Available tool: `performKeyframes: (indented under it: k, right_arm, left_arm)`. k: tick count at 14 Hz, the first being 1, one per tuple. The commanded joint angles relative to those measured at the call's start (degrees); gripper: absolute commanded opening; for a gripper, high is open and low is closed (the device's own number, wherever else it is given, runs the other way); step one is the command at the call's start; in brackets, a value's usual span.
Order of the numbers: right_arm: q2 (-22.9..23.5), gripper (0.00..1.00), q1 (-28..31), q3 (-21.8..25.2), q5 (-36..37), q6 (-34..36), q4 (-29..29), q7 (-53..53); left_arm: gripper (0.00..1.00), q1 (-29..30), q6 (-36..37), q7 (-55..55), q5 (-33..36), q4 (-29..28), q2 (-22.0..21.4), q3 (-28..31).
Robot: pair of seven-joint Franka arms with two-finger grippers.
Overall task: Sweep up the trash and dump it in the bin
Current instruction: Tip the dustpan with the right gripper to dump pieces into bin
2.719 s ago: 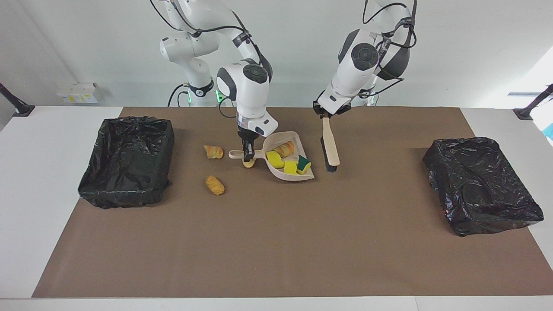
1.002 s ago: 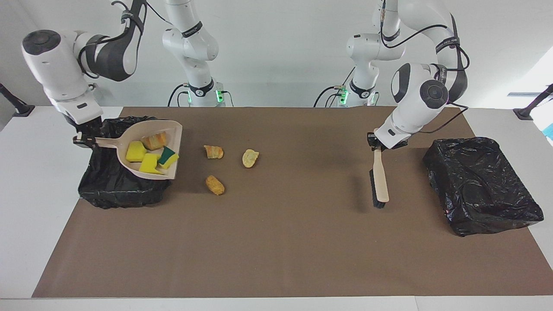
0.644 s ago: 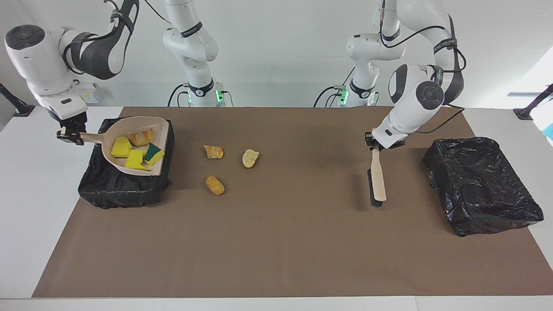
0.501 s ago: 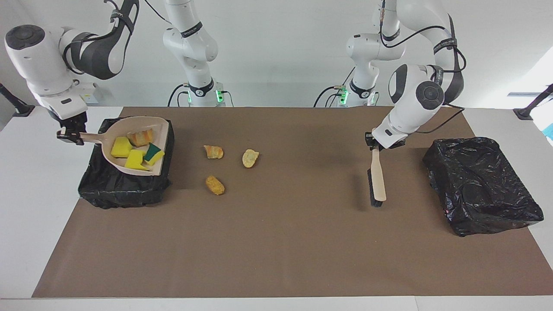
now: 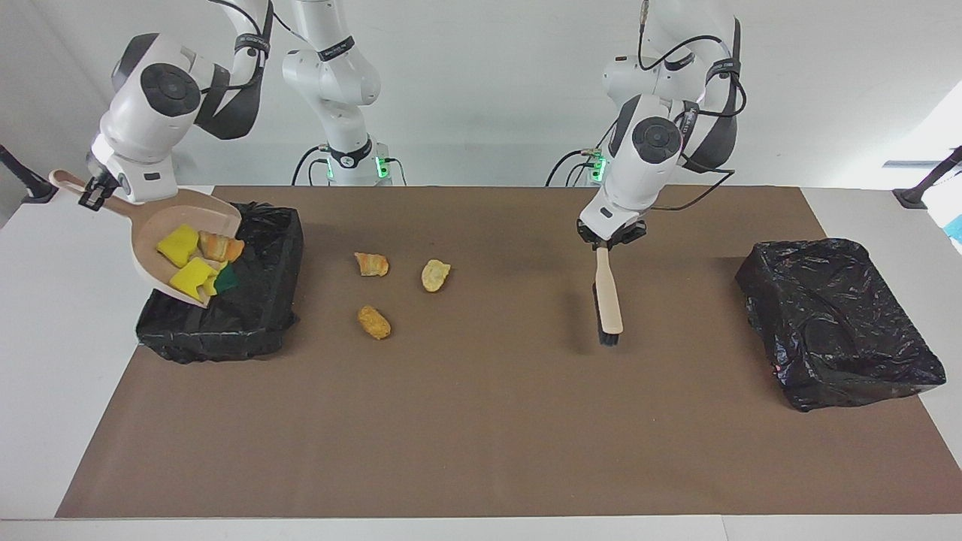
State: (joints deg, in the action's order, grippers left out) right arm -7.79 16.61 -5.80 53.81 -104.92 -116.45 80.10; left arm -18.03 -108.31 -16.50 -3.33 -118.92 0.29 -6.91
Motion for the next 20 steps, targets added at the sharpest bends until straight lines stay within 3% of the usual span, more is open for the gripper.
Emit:
performKeyframes:
  k: [1,3,5,9,13,17,18,19,20]
  right_arm:
    - [-2.15,0.0,0.35,-0.09,3.4,-0.02,-2.11,-1.35]
    - [-2.76,0.0,0.88,0.0,4.02,-0.11,-1.59,-0.92]
    - [-3.81,0.0,0.97,0.0,4.37,-0.2,-0.62,1.01]
    - [-6.1,0.0,0.88,0.0,6.48,-1.59,-0.18,4.1]
    - [-5.92,0.0,0.8,0.43,6.14,-7.91,-4.99,2.96]
    - [-6.45,0.0,0.09,-0.18,12.08,-7.41,-6.16,1.55]
    - [-7.32,0.0,0.09,-0.35,14.55,-7.23,-5.98,1.72]
    - [-8.2,0.0,0.09,-0.36,15.53,-7.05,-5.98,1.81]
    - [-8.65,0.0,0.18,-0.36,15.54,-6.88,-5.89,1.73]
  left_arm:
    - [0.0,-0.96,-1.11,-0.64,0.34,-1.76,-1.52,0.84]
    - [0.0,-2.44,-0.68,-2.3,0.17,-2.72,-2.13,0.58]
    - [0.0,-9.62,-0.93,-11.05,-2.72,-5.17,-4.76,0.67]
    - [0.0,-17.63,-2.68,-17.14,-8.09,-11.14,-6.7,0.67]
    - [0.0,-22.13,-8.39,-19.89,-11.34,-21.25,-12.23,0.67]
    - [0.0,-23.98,-12.7,-19.89,-11.43,-23.9,-12.07,0.67]
    - [0.08,-23.81,-12.71,-19.36,-11.43,-23.91,-11.98,0.75]
    - [0.3,-23.72,-12.71,-19.19,-11.43,-23.82,-11.89,0.75]
    - [0.63,-23.55,-12.71,-19.01,-11.43,-23.64,-11.72,0.84]
